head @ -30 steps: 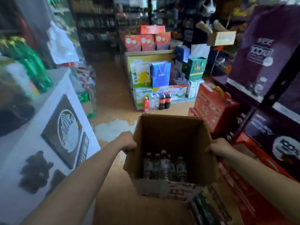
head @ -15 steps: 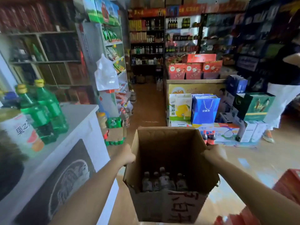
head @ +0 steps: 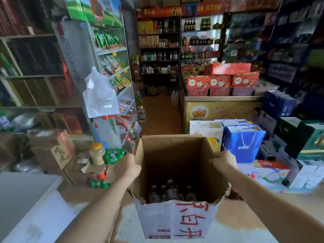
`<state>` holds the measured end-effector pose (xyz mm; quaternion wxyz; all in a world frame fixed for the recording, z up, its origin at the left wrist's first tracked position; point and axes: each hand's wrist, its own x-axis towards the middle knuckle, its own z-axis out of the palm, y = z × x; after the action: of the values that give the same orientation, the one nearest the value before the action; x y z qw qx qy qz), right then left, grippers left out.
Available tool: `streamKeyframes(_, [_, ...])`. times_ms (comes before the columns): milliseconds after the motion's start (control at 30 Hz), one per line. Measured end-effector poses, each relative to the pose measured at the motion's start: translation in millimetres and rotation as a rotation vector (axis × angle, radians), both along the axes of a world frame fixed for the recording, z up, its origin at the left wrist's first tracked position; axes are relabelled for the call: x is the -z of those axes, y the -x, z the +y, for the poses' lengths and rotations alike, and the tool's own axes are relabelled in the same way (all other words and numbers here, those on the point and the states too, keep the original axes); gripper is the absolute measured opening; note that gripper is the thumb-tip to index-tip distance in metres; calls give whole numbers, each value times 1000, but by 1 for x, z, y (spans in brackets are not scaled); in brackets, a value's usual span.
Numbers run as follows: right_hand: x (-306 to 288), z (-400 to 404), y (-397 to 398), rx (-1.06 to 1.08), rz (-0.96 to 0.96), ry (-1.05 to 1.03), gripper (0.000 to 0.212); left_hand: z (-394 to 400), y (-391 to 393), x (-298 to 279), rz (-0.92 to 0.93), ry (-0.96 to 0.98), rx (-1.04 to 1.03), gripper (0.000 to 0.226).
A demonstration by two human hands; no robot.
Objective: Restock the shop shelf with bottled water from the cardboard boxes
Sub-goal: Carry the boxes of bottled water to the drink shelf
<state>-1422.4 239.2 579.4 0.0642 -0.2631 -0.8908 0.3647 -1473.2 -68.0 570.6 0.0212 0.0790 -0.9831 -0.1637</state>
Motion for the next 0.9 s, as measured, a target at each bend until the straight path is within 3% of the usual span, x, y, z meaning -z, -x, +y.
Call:
streamKeyframes(133, [-6,20,127,-119,25,-43,12,15,115,0,34,-20,-27,16])
streamKeyframes(400, [-39,42,379,-152,62,-78,13,34,350,-27,46,-33,-50,23])
streamKeyframes(733, [-14,46,675,-29,48,-59,38,43,661,-16,64,-13,43,22])
streamKeyframes(800, [-13,45,734,-11,18,-51,35,43,729,-16,49,-15,57,25])
streamKeyframes(900, [-21,47,823,-3,-8,-54,14,48,833,-27,42,-25,73,28])
